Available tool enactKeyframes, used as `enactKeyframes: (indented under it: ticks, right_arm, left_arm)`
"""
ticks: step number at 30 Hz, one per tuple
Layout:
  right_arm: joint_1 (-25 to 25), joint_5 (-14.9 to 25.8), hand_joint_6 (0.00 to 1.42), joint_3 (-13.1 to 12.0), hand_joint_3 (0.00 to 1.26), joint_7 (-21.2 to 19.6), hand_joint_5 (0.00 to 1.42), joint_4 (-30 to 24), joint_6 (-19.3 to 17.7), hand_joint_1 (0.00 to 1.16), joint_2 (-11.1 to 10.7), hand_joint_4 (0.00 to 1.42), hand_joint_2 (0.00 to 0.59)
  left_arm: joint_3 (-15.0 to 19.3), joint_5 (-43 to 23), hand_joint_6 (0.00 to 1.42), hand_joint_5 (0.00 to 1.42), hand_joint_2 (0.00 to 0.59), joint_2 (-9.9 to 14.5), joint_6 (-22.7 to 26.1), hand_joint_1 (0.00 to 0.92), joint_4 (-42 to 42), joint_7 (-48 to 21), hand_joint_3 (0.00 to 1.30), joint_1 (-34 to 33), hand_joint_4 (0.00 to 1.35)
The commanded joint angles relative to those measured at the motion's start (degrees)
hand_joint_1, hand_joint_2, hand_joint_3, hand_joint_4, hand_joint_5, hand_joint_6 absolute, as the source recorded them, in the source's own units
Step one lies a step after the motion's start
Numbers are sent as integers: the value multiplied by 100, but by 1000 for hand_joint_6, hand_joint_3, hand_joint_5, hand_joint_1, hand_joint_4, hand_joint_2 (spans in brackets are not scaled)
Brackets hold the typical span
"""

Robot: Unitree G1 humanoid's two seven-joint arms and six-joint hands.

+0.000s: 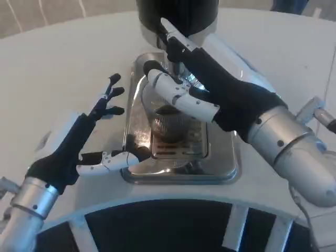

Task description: Grasp the cup under the faucet to collect the drink, then remove the cup.

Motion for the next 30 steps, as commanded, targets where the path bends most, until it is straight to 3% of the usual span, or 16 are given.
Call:
enactKeyframes:
  ticks: [1,19,30]
  right_arm:
    - [8,94,0,143,0,202,0,24,-158,94,68,0,524]
    - [60,43,0,137,0,214,0,-9,-96,87,103,0,533]
    - [253,100,0,-40,0,174,0,34,-307,87,25,0,533]
  left_arm:
    - [-50,58,205,254,42,-76,-59,416,247,127,0,-150,0]
    - [-398,339,200,239,51,-226,-179,435,1028,332,0,-715,0]
    - [-481,305,200,239,55,-250,-235,427,1197,338,0,-861,0]
